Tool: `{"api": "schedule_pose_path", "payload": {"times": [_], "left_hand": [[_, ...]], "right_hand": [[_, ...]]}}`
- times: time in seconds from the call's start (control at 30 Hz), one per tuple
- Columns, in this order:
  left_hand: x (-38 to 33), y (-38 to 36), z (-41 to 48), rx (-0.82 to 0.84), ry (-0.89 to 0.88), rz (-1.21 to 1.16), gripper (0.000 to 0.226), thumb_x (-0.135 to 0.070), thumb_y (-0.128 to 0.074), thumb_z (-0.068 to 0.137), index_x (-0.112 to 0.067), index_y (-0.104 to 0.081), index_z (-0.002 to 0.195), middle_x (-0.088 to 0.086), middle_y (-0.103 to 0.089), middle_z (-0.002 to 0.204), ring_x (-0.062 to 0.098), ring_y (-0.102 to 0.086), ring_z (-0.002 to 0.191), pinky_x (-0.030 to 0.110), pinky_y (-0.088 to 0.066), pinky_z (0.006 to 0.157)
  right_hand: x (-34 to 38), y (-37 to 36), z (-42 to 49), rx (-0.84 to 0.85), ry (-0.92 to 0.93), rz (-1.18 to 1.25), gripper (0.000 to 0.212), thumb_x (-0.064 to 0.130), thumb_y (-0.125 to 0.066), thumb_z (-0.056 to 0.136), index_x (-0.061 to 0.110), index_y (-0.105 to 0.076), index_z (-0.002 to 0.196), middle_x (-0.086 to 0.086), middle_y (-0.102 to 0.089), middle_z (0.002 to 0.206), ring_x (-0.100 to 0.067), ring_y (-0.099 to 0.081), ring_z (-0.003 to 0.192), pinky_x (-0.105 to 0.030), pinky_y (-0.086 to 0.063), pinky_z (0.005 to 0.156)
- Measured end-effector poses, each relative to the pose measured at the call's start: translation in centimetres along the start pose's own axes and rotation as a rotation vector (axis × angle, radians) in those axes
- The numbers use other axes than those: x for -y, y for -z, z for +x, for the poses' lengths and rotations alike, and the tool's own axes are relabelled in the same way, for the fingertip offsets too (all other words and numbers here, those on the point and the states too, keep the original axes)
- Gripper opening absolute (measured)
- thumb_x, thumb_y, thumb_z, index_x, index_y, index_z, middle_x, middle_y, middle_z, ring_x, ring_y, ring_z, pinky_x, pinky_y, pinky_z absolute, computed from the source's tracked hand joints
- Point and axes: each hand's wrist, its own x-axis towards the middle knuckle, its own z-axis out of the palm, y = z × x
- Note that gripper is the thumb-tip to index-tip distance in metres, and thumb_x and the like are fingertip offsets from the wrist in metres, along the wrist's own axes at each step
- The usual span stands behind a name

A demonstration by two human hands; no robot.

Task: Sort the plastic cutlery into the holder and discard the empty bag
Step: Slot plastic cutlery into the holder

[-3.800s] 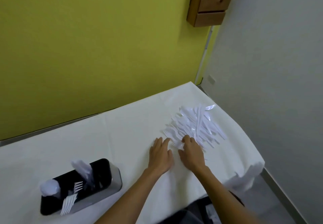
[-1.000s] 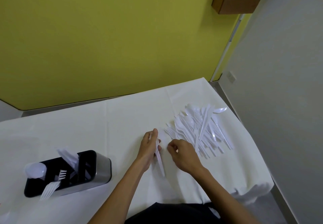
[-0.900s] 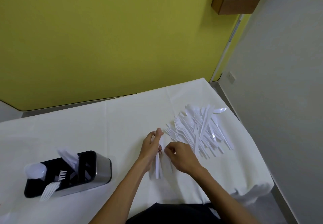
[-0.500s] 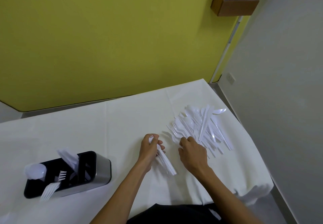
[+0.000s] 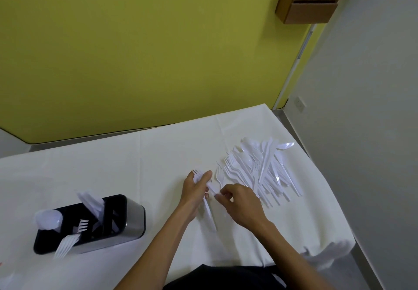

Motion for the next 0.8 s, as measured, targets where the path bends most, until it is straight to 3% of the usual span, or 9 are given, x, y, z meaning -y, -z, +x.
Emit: {"api": "schedule_pose_path", "payload": {"times": [0.1,0.2,0.33,0.4,0.47,0.57,0.63,0.7,0.8], "left_hand": [[0.1,0.5,0.3,-0.103,0.033,0.037,0.021,-0.026,-0.066,0.092,-0.013,-0.052,0.082,0.003,-0.056,0.072,0.018,-0.051,0.064,0.031,-0.043,0.061],[0.3,0.8,0.5,-0.123,0.070,0.034,0.009,-0.014,-0.060,0.092,-0.009,-0.053,0.091,0.008,-0.061,0.079,0.021,-0.059,0.069,0.031,-0.047,0.064],[0.2,1.0,0.7,-0.053,0.090,-0.108,0.012,0.000,-0.058,0.095,-0.008,-0.054,0.103,0.012,-0.066,0.093,0.024,-0.074,0.075,0.030,-0.056,0.063],[0.3,1.2,0.7,-0.070,0.084,-0.103,0.005,-0.007,-0.060,0.097,-0.011,-0.059,0.099,0.011,-0.067,0.094,0.022,-0.073,0.074,0.029,-0.055,0.065],[0.5,1.2,0.7,-0.098,0.081,-0.028,0.008,-0.022,-0.061,0.099,-0.016,-0.062,0.094,0.007,-0.066,0.091,0.018,-0.068,0.072,0.029,-0.051,0.067],[0.3,0.9,0.4,-0.089,0.097,0.002,0.034,-0.046,-0.060,0.096,-0.012,-0.060,0.096,0.002,-0.056,0.075,0.016,-0.055,0.060,0.030,-0.048,0.062],[0.0,0.7,0.2,-0.073,0.110,-0.005,0.054,-0.064,-0.059,0.089,-0.015,-0.060,0.110,-0.001,-0.056,0.068,0.015,-0.054,0.059,0.032,-0.051,0.064],[-0.5,0.5,-0.1,-0.017,0.082,-0.016,0.063,-0.071,-0.059,0.083,-0.019,-0.062,0.118,-0.005,-0.066,0.079,0.012,-0.062,0.070,0.034,-0.054,0.075],[-1.2,-0.1,-0.5,-0.023,0.021,0.001,0.039,-0.056,-0.062,0.091,-0.020,-0.067,0.108,-0.005,-0.072,0.104,0.014,-0.067,0.096,0.038,-0.055,0.092]], "right_hand": [[-0.1,0.0,0.2,-0.077,-0.111,-0.004,0.033,0.050,-0.049,0.099,0.020,-0.063,0.096,0.008,-0.068,0.087,-0.013,-0.063,0.081,-0.029,-0.048,0.065],[-0.2,-0.3,0.6,-0.004,-0.145,-0.207,0.032,0.048,-0.054,0.096,0.017,-0.056,0.096,0.004,-0.065,0.088,-0.020,-0.063,0.081,-0.033,-0.050,0.068],[0.4,-0.6,1.1,0.096,-0.134,-0.312,0.019,0.026,-0.052,0.091,0.013,-0.047,0.079,-0.001,-0.055,0.074,-0.021,-0.050,0.064,-0.031,-0.043,0.060],[0.7,-0.3,1.1,0.105,-0.146,-0.347,0.024,0.017,-0.050,0.087,0.013,-0.036,0.068,0.000,-0.042,0.063,-0.018,-0.037,0.054,-0.028,-0.033,0.051],[0.7,0.1,1.1,0.097,-0.157,-0.344,0.023,0.015,-0.049,0.085,0.012,-0.037,0.066,-0.001,-0.042,0.061,-0.017,-0.033,0.052,-0.027,-0.029,0.050],[0.4,0.4,0.8,0.100,-0.095,-0.095,0.018,0.022,-0.051,0.092,0.012,-0.065,0.087,0.000,-0.066,0.077,-0.015,-0.055,0.066,-0.027,-0.046,0.062],[0.9,0.9,0.4,0.151,-0.046,0.106,0.017,0.025,-0.053,0.096,0.018,-0.069,0.097,0.009,-0.065,0.075,-0.009,-0.058,0.068,-0.021,-0.046,0.065],[1.7,1.1,-0.1,0.215,-0.020,0.201,0.014,0.026,-0.054,0.097,0.024,-0.067,0.092,0.010,-0.057,0.062,-0.005,-0.053,0.060,-0.019,-0.042,0.062],[2.1,1.1,-0.5,0.208,-0.010,0.232,0.018,0.028,-0.054,0.097,0.024,-0.068,0.087,0.011,-0.060,0.067,-0.004,-0.054,0.063,-0.019,-0.043,0.066]]}}
